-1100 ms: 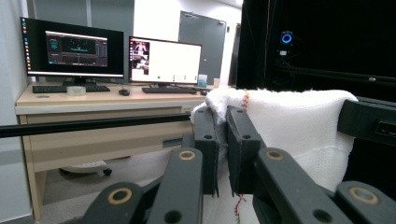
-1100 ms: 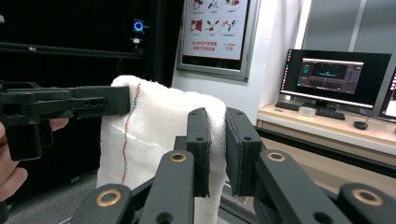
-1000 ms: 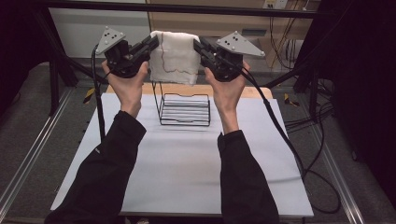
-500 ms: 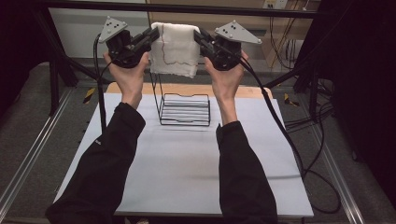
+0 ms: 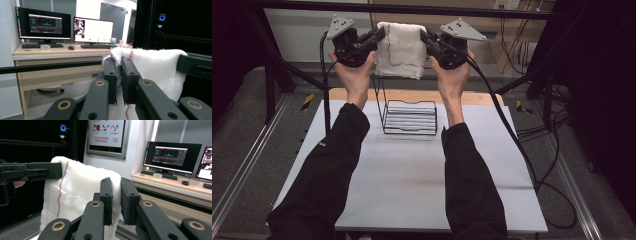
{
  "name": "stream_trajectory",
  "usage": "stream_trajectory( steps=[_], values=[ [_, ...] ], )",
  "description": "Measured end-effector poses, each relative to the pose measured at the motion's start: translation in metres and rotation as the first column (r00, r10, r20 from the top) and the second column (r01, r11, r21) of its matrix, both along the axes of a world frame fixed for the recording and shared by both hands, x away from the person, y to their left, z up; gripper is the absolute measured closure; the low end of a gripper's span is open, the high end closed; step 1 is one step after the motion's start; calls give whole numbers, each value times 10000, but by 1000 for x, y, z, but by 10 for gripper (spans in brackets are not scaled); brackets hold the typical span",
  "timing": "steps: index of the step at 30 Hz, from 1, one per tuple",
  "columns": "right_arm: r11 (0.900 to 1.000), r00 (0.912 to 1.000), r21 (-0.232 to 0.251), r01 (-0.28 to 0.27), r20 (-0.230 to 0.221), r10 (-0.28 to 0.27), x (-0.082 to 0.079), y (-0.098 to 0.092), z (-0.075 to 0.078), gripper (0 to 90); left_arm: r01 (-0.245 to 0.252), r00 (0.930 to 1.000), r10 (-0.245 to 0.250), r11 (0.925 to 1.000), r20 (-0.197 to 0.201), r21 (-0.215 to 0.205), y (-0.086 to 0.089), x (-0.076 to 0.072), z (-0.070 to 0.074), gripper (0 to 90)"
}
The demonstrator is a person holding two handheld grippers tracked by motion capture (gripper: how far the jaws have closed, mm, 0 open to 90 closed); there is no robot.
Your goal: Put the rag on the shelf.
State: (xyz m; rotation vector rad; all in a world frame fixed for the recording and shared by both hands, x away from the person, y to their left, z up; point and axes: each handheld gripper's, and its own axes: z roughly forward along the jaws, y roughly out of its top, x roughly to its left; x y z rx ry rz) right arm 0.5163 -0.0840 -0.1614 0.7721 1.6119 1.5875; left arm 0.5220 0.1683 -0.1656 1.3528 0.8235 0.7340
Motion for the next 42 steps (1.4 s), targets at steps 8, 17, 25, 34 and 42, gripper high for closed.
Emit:
stream_trajectory(
  steps=[8,17,25,34,42],
  values=[
    [9997,9999,-227,47,-153,-51,13,3,-5,811,-36,10000,38,9997,-80,235,3,11,-6,836],
    [9987,9997,-500,26,-249,-39,20,8,-11,811,-24,9994,33,9996,-339,267,8,19,-16,836],
    [9975,9994,-712,-2,-354,-23,19,7,-19,811,34,9992,-20,9994,-402,347,7,18,-25,836],
    [9951,9988,-986,21,-476,-68,14,2,-25,811,218,9987,-191,9981,-476,572,3,15,-36,836],
    [9952,9976,-977,19,-694,-88,13,-6,-35,810,418,9980,-387,9971,-493,629,-2,11,-42,836]
  ],
)
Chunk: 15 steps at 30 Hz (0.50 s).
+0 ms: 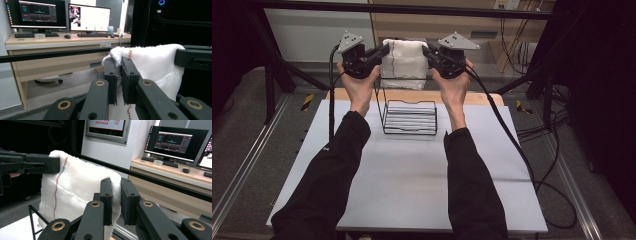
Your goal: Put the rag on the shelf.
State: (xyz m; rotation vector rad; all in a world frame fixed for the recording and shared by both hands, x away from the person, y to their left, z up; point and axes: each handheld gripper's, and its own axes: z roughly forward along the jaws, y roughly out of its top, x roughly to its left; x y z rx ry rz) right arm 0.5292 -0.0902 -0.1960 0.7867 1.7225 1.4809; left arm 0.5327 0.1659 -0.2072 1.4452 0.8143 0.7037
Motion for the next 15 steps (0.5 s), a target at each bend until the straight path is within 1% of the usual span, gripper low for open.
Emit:
stream_trajectory(
  steps=[3,5,8,10,15],
  values=[
    [10000,10000,-22,8,-53,-8,-2,-2,-3,810,18,10000,-18,10000,4,69,-2,-3,-3,836],
    [10000,10000,-49,4,-49,-5,-4,-4,-4,810,77,10000,-77,10000,-6,21,-3,-5,-5,836],
    [10000,10000,-20,-39,-55,39,-8,-6,-6,810,174,9998,-174,9997,13,145,-3,-8,-7,836],
    [10000,10000,-73,-26,-82,25,-10,-7,-7,810,190,9998,-190,9996,-20,220,-4,-10,-8,836],
    [9997,10000,-239,-58,-76,57,-14,-6,-9,810,165,9998,-162,9996,-143,247,-3,-11,-12,836]
  ],
)
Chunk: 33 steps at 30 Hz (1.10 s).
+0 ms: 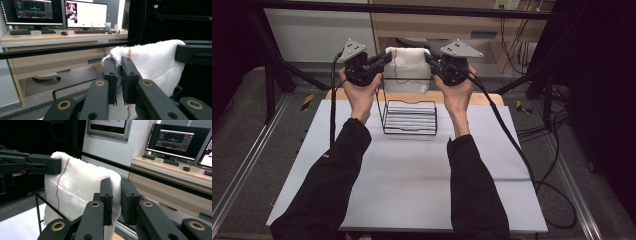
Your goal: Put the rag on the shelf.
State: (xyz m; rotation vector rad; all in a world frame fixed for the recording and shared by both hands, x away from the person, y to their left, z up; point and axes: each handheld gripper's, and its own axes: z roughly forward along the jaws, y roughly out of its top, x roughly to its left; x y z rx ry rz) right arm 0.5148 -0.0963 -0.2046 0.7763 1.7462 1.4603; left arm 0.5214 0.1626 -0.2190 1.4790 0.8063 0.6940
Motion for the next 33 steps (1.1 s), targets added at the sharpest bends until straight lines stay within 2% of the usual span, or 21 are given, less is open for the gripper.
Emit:
stream_trajectory(
  steps=[12,19,25,29,33],
  values=[
    [9998,9998,-165,-139,-124,137,-4,2,-9,809,147,9998,-147,9999,-125,-8,5,-4,-9,835],
    [9994,9995,-215,-285,-109,282,-13,0,-11,808,331,9993,-328,9993,-204,175,6,-13,-10,832],
    [9977,9987,-454,-504,-108,500,-23,-1,-13,807,517,9984,-507,9979,-262,382,8,-21,-12,830],
    [9961,9979,-612,-633,-186,623,-29,-1,-16,806,536,9976,-517,9977,-462,407,9,-24,-14,827],
    [9945,9976,-802,-671,-223,655,-34,-1,-17,806,561,9972,-524,9958,-532,723,9,-28,-14,824]
  ],
)
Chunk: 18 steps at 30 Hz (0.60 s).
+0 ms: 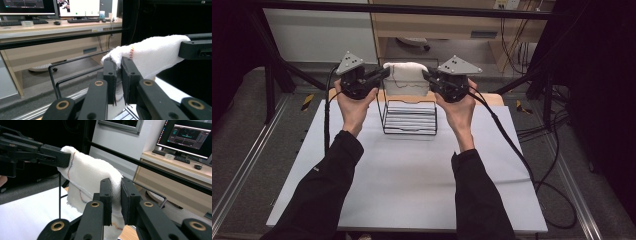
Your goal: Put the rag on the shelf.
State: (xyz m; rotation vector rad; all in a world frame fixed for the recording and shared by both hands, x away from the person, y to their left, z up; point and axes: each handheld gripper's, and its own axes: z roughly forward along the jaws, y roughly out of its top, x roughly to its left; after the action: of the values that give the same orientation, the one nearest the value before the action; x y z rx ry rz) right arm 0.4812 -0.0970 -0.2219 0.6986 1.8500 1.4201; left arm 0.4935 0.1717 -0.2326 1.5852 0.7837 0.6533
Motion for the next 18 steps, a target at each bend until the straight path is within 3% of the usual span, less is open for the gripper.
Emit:
stream_trajectory(
  steps=[6,18],
  values=[
    [9999,9999,80,-137,-87,138,-4,-2,-6,806,53,9998,-50,9999,-188,136,1,-5,-2,818],
    [9994,9995,-207,-294,-115,291,-8,0,-13,807,186,9981,-151,9982,-597,578,10,-13,2,762]
  ],
)
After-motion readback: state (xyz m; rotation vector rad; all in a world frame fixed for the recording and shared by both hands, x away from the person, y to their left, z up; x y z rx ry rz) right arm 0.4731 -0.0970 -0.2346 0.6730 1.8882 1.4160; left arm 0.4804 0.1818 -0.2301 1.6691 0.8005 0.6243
